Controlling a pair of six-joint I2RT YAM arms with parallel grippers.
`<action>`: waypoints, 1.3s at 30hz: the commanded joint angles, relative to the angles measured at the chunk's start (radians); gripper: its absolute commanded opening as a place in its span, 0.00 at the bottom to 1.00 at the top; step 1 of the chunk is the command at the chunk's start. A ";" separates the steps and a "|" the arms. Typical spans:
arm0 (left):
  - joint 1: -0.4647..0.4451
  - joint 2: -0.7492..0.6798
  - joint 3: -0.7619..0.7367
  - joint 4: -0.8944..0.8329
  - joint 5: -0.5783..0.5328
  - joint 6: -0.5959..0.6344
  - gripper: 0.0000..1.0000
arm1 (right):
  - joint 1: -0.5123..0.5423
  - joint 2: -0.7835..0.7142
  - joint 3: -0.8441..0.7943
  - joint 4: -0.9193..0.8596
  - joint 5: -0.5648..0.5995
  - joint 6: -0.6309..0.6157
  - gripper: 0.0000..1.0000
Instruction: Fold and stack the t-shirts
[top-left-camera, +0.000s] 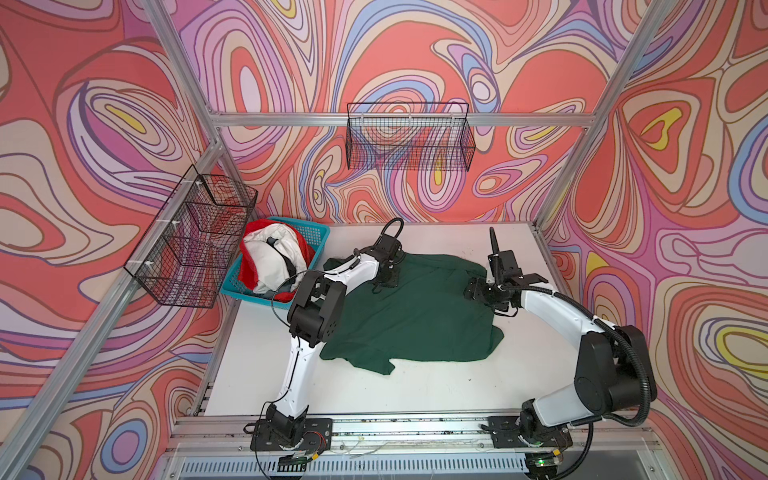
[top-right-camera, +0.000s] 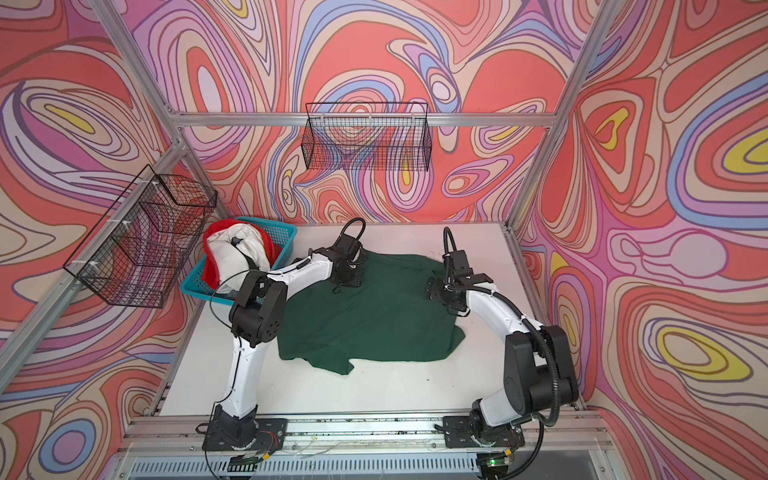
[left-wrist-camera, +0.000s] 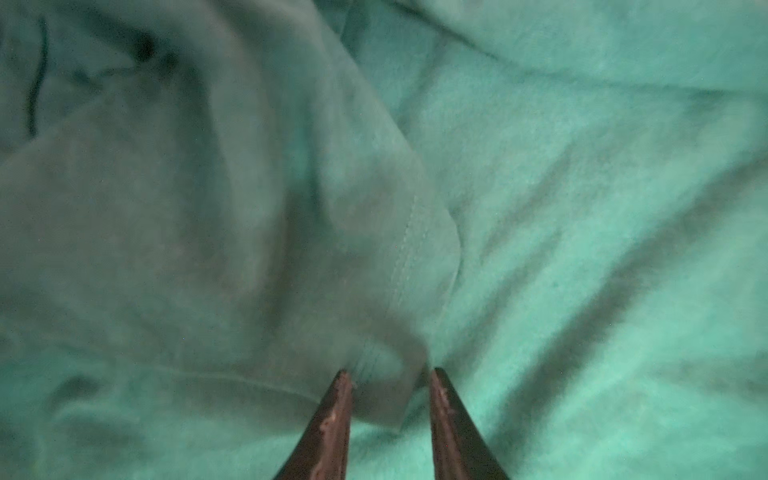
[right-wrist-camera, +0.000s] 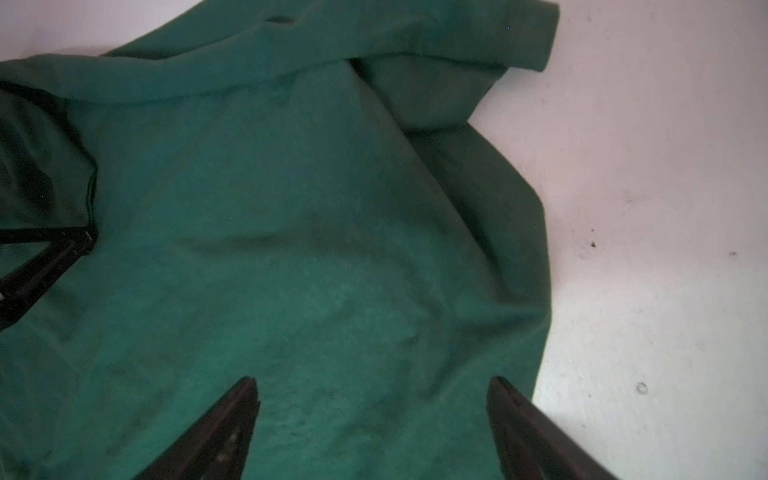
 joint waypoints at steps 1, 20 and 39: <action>-0.003 0.044 0.040 -0.066 -0.038 0.037 0.28 | -0.011 0.019 -0.011 0.011 -0.012 -0.013 0.91; -0.002 0.039 0.111 -0.116 -0.101 0.046 0.00 | -0.014 0.037 -0.036 0.023 0.009 -0.015 0.91; 0.041 -0.162 0.156 -0.100 -0.172 0.122 0.00 | -0.027 0.385 0.362 -0.045 0.201 -0.077 0.85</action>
